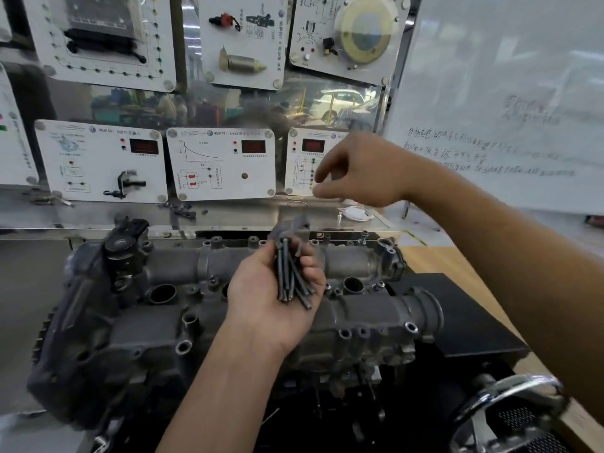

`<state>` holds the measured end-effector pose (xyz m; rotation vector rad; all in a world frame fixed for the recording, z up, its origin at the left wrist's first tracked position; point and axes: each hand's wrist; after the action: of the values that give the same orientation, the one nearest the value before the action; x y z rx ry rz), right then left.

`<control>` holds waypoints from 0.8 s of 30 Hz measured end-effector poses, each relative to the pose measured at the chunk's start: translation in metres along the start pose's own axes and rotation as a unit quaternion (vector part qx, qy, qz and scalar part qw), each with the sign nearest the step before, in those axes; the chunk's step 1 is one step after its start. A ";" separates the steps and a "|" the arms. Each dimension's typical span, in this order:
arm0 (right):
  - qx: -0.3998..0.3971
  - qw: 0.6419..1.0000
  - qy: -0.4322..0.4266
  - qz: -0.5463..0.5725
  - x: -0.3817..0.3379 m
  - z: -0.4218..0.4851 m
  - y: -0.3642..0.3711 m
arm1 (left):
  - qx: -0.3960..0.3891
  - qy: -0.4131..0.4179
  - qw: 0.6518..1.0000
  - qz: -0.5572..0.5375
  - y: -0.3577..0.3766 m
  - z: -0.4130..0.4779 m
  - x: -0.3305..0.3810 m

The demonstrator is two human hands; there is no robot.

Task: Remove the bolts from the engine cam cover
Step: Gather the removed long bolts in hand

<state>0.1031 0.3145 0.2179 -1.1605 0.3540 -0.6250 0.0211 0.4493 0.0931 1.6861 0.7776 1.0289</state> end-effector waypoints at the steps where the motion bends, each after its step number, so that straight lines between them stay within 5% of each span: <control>1: -0.014 0.999 0.036 -0.036 0.018 -0.006 -0.002 | 0.004 0.002 1.000 0.002 0.001 0.001 -0.002; 6: -0.204 0.961 0.156 -0.098 0.072 -0.031 0.039 | 0.009 0.007 1.000 0.013 0.008 0.006 -0.015; 12: -0.186 0.975 0.100 -0.074 0.077 -0.029 0.054 | 0.016 0.014 1.000 0.020 0.008 0.004 -0.014; 17: -0.031 0.999 0.009 -0.017 0.040 -0.022 -0.021 | 0.028 0.021 0.999 0.026 0.007 0.005 -0.010; 20: -0.115 0.983 -0.081 0.121 -0.014 -0.021 -0.033 | 0.027 0.019 0.999 0.030 0.007 0.007 -0.012; 24: -0.187 0.979 -0.077 0.023 -0.057 -0.006 0.010 | 0.006 0.012 0.999 0.042 0.006 0.000 -0.008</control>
<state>0.0577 0.3485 0.2029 -1.5469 0.3745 -0.4330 0.0176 0.4405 0.0965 1.7324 0.7346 1.1051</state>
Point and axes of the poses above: each hand's wrist, its own z-axis towards the middle knuckle, its own y-axis out of the palm, x = y × z, and after that the axes turned 11 degrees about -y, right-handed
